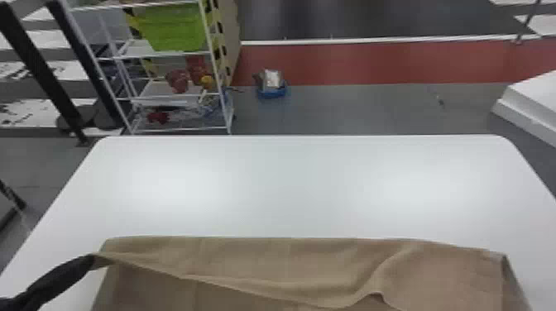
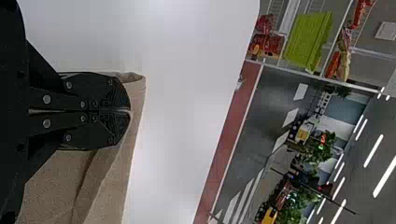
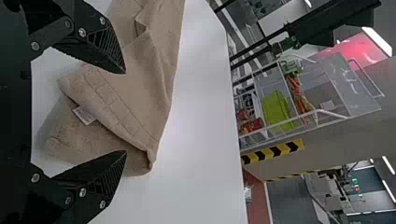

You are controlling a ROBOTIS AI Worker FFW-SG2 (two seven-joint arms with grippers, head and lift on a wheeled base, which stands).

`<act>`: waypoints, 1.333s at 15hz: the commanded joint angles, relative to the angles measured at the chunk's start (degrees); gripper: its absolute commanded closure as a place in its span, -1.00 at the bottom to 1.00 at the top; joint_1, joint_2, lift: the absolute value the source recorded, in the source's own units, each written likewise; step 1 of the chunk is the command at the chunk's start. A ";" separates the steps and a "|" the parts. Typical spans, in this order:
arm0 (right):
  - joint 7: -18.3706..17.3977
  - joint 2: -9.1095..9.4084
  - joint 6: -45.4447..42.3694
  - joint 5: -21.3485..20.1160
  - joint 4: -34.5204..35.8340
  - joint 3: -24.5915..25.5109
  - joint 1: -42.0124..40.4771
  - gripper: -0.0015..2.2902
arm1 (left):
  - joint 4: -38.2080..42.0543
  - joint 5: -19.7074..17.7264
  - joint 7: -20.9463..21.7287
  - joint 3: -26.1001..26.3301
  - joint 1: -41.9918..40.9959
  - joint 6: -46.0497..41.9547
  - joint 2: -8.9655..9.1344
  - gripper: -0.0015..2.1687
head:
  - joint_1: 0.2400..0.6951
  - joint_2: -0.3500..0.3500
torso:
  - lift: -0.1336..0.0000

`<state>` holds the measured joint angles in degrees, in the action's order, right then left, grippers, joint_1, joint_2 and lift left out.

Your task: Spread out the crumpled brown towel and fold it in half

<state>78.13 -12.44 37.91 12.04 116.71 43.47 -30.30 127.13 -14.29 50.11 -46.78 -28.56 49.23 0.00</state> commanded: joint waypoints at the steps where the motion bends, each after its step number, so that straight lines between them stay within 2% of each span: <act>1: 0.19 -0.13 -1.56 -0.09 -1.75 -2.42 -2.13 -0.66 | -1.53 0.05 -0.19 0.90 -0.01 -1.46 0.15 0.23 | 1.00 0.25 | -0.85; 4: 0.19 0.04 -2.26 -2.11 -2.71 -5.85 -2.22 -0.64 | -2.77 0.05 -0.01 1.17 -0.18 -3.39 0.15 0.23 | 1.00 0.33 | -0.85; 5: 0.19 -0.04 -2.26 -3.34 -2.89 -6.82 -2.22 -0.54 | -2.85 0.05 0.08 1.08 -0.18 -3.39 0.15 0.23 | 1.00 0.36 | -0.85; 9: -0.53 0.13 -1.21 -7.56 -2.36 -10.95 -1.60 -0.54 | -2.77 0.05 0.16 0.99 -0.71 -3.74 0.15 0.23 | 1.00 0.50 | -0.85; 11: -0.79 0.13 -1.39 -8.08 -1.75 -11.30 -1.60 -0.54 | -2.77 0.05 0.16 0.99 -0.80 -3.92 0.15 0.23 | 1.00 0.56 | -0.85; 14: -1.32 0.22 -1.39 -10.28 0.98 -12.18 -2.13 -0.54 | -2.41 -0.12 0.16 0.90 -1.15 -3.92 0.15 0.23 | 1.00 0.61 | -0.85; 16: -2.28 0.57 -1.21 -15.03 3.53 -13.32 -2.48 -0.46 | -2.33 -0.21 0.16 0.90 -1.15 -3.92 0.15 0.23 | 1.00 0.63 | -0.85; 18: -2.46 0.66 -0.86 -15.82 5.81 -13.41 -2.74 -0.47 | -1.97 -0.30 0.25 0.73 -1.15 -3.74 0.15 0.23 | 1.00 0.63 | -0.85; 20: -2.90 0.66 -1.39 -19.68 9.77 -14.29 -3.53 -0.47 | -1.53 -0.30 0.16 0.64 -1.15 -3.57 0.15 0.23 | 1.00 0.64 | -0.85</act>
<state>75.27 -11.78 37.01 -5.27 123.85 29.71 -33.39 125.30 -14.59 50.33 -46.05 -29.71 45.54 0.00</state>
